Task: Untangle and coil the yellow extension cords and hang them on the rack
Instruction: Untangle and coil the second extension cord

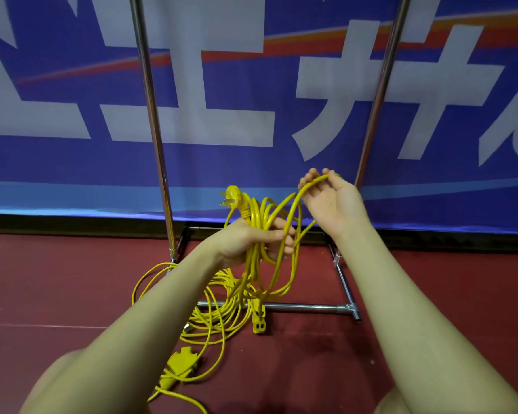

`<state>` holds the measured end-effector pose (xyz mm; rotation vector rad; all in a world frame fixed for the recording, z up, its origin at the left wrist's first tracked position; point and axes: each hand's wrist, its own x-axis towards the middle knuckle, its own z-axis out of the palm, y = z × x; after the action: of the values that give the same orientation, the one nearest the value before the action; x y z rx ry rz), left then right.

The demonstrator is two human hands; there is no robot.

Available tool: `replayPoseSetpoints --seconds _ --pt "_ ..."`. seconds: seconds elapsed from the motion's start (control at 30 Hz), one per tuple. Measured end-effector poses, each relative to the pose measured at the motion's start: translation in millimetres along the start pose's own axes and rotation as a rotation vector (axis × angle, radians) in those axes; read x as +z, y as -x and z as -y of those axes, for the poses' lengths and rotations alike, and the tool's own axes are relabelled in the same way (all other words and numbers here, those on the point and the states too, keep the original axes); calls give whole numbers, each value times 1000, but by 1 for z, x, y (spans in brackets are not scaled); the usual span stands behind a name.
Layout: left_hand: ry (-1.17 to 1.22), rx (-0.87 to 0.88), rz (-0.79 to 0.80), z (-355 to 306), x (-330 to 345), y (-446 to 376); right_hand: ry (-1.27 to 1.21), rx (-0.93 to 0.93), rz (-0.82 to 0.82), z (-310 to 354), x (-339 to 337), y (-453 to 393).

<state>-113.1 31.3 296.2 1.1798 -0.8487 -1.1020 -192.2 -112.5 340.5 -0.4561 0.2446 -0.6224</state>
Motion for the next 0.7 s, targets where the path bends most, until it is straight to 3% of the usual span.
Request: replayPoseSetpoints --seconds 0.23,0.37,0.5,0.6,0.7 --pt "380 200 -279 -19 -4 -5 532 117 38 -7 -10 5" --pt "569 294 -412 -29 -12 -7 870 250 225 -21 -11 11" --pt "670 371 -467 -35 -20 -5 990 311 413 -31 -11 15" --pt "696 410 -477 -38 -24 -2 1084 331 476 -37 -10 17" --pt "592 355 -414 -41 -31 4 1006 346 496 -40 -7 20"
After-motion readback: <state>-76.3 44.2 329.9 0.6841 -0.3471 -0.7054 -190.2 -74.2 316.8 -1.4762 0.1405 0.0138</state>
